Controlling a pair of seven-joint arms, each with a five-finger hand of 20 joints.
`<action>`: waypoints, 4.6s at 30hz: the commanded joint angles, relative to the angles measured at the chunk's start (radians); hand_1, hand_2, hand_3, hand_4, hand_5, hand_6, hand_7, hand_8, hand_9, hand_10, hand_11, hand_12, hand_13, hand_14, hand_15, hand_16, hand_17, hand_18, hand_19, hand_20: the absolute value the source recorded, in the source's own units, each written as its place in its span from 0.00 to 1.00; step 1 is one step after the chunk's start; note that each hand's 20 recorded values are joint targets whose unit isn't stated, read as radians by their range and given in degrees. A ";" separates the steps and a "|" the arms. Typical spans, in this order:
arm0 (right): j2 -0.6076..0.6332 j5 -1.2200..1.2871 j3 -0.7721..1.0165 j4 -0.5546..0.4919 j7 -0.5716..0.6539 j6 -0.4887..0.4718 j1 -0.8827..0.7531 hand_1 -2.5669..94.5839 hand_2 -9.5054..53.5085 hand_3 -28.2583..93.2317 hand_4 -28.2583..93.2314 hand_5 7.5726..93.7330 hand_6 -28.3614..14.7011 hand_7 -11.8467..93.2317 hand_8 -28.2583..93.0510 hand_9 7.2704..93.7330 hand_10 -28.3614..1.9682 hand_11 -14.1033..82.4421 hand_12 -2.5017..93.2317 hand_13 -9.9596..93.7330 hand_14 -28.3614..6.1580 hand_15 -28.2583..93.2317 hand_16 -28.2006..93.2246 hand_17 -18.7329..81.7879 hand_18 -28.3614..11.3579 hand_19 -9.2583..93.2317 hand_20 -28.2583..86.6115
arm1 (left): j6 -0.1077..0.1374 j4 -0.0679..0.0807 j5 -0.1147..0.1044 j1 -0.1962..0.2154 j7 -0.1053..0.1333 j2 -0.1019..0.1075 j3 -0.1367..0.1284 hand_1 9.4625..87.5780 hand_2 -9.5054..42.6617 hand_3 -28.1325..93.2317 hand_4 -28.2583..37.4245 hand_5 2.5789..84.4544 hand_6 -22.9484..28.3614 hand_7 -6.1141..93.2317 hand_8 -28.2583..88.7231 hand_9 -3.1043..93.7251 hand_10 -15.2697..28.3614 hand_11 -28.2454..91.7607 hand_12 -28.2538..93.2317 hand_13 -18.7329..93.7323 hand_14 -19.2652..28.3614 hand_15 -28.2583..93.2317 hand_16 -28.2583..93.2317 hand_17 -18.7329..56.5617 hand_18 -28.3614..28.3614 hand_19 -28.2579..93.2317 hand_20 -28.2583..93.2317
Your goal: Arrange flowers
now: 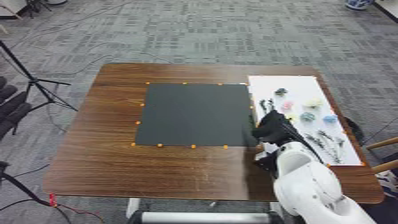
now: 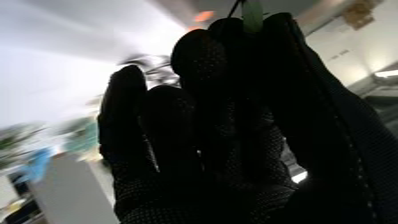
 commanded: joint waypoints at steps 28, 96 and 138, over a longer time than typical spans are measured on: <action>-0.368 0.044 -0.584 0.425 0.057 -0.078 0.586 0.59 0.00 0.81 0.07 0.82 0.65 0.54 0.39 0.86 0.55 0.53 0.58 0.75 0.30 0.85 0.59 0.54 0.00 0.91 0.57 | 0.004 0.036 -0.026 -0.050 0.007 0.091 0.065 0.18 0.45 0.79 0.00 0.43 0.61 0.11 0.20 0.35 0.67 0.31 0.34 0.36 0.70 0.39 0.22 0.22 0.70 0.40 0.32; -0.351 -0.116 -0.565 0.407 0.034 -0.089 0.511 0.41 0.00 0.85 0.06 0.64 0.43 0.34 0.17 0.80 0.32 0.50 0.29 0.72 0.29 0.84 0.56 0.51 0.00 0.91 0.54 | 0.027 0.038 -0.061 -0.058 0.021 0.054 0.079 0.22 0.42 0.79 0.00 0.43 0.63 0.11 0.20 0.36 0.67 0.29 0.35 0.37 0.72 0.37 0.24 0.22 0.71 0.39 0.32; 0.153 -0.249 0.321 0.024 0.203 -0.360 -0.085 0.50 0.00 0.81 0.02 0.62 0.34 0.20 0.17 0.62 0.15 0.29 0.19 0.67 0.27 0.82 0.48 0.48 0.00 0.91 0.58 | 0.006 0.029 -0.175 0.013 0.099 0.077 -0.020 0.18 0.43 0.80 0.00 0.43 0.62 0.11 0.20 0.36 0.67 0.31 0.35 0.37 0.70 0.39 0.23 0.22 0.72 0.40 0.32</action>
